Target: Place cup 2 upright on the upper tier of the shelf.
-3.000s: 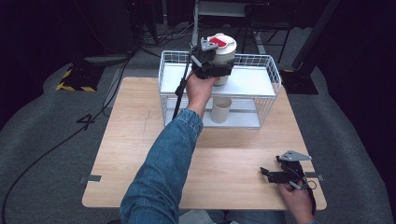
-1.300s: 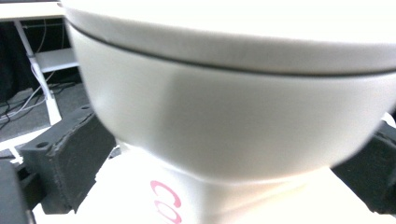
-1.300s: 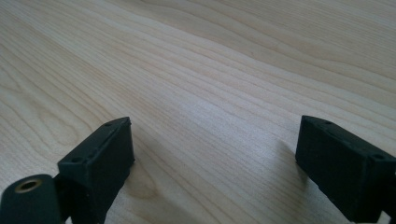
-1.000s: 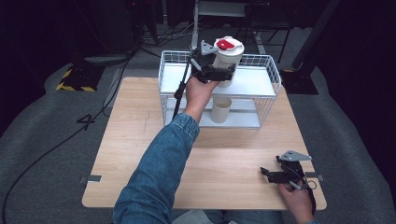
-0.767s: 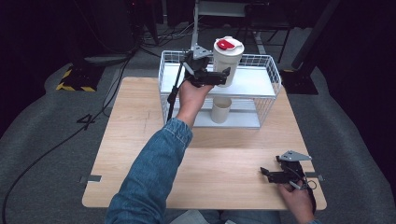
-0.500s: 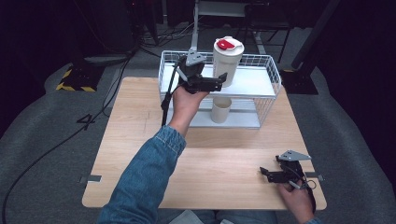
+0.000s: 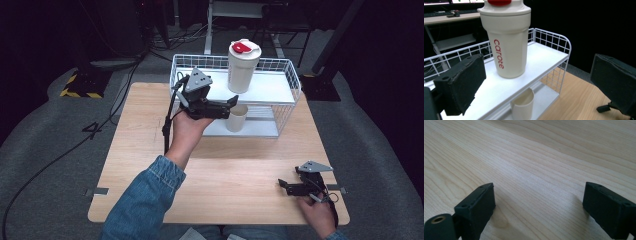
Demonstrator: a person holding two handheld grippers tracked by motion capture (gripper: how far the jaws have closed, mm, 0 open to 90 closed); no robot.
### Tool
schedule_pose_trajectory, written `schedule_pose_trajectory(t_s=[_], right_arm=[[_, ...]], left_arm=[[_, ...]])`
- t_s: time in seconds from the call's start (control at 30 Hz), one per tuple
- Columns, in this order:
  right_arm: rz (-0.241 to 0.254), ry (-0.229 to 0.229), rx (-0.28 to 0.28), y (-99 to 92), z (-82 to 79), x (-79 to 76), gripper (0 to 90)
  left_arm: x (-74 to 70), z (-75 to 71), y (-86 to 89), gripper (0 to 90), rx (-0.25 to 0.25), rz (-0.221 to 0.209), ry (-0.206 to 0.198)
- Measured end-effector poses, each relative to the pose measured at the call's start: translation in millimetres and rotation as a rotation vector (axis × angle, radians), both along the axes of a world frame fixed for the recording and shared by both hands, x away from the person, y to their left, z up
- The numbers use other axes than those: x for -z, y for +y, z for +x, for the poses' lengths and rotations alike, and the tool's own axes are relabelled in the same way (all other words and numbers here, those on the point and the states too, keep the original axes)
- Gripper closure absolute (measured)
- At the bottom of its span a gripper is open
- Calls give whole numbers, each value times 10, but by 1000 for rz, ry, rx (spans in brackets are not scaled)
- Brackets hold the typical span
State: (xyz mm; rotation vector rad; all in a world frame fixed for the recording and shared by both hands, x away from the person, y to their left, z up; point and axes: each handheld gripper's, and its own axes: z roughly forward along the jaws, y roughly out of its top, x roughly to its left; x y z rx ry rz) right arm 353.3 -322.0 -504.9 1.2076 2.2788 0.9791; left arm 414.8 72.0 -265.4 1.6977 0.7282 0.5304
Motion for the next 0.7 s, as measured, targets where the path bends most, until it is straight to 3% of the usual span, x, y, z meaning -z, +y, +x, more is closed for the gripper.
schedule_pose_trajectory(t_s=[0.37,0.5,0.7], right_arm=[[2,1,-1,2,2,0,110],[2,1,0,2,2,0,110],[1,0,-1,2,2,0,110]], left_arm=[[122,-273,267,12,0,32,11],[224,-407,385,16,5,75,9],[397,-547,522,19,19,74,34]])
